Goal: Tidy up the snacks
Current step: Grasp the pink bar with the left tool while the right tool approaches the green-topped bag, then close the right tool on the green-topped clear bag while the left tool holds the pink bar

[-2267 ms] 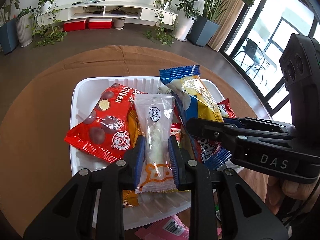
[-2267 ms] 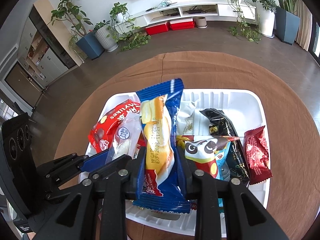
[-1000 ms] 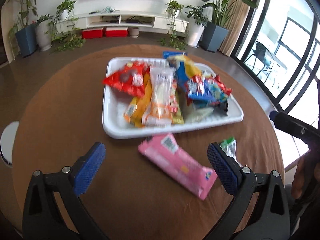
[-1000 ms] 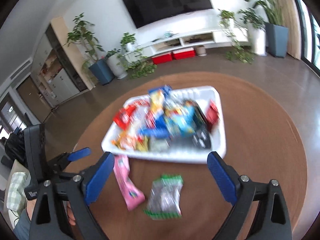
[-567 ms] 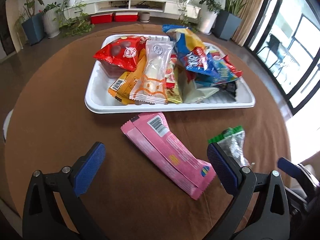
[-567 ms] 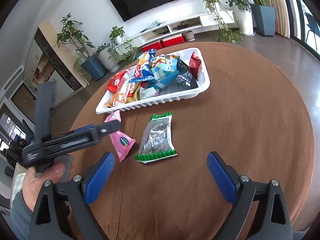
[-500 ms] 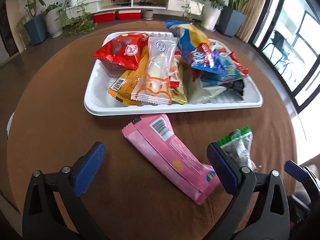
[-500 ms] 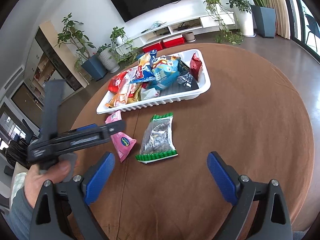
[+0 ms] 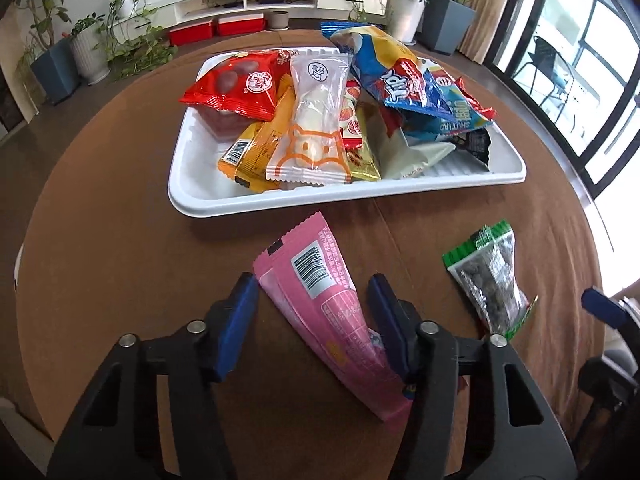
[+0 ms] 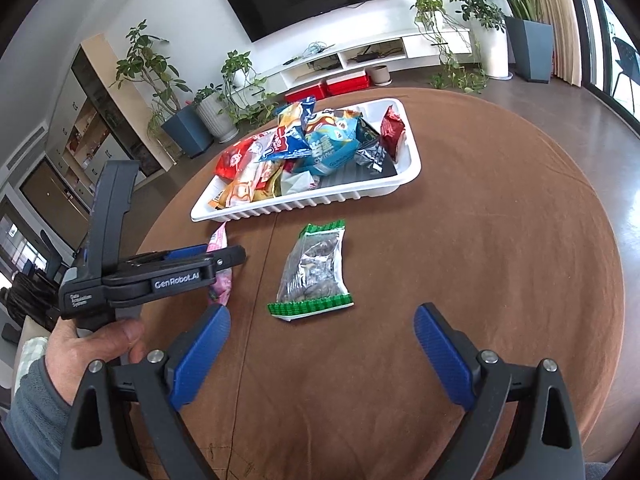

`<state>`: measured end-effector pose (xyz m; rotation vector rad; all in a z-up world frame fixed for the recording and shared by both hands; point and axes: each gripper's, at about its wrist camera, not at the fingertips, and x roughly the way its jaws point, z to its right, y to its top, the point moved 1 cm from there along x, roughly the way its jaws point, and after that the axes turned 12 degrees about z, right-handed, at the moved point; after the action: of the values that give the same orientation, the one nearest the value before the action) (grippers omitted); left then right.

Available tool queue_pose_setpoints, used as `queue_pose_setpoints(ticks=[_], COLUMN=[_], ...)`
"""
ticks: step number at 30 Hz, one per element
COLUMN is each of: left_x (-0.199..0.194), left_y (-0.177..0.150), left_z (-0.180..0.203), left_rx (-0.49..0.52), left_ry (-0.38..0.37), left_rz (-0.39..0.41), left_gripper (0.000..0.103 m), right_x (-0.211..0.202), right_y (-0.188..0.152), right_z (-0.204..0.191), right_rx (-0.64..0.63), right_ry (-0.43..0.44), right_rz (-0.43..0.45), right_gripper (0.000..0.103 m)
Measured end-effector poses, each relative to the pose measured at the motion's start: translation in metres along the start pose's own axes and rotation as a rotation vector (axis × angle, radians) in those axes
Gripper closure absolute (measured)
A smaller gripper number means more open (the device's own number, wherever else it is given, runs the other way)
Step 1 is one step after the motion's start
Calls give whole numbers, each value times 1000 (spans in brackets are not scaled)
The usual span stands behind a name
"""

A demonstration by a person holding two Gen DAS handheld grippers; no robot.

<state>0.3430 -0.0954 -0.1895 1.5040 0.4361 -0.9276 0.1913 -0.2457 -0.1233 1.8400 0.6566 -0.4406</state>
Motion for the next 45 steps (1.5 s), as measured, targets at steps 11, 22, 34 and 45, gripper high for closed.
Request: queue_pose_setpoints(ticks=[11, 22, 34, 45], left_x=[-25, -53, -79, -81], left_y=[-32, -62, -81, -81], left_z=[-1, -3, -11, -8], left_rx=[80, 63, 39, 28], left_ry=[-48, -118, -137, -146], left_rz=[2, 6, 34, 40], left_gripper=[73, 80, 81, 81], right_x=[10, 38, 74, 77], right_y=[-1, 6, 4, 1], right_z=[-7, -23, -37, -49], right_rx=[-51, -124, -219, -337], right_ry=[-38, -47, -97, -145], right_rz=[-42, -106, -171, -196], right_gripper=[11, 23, 34, 50])
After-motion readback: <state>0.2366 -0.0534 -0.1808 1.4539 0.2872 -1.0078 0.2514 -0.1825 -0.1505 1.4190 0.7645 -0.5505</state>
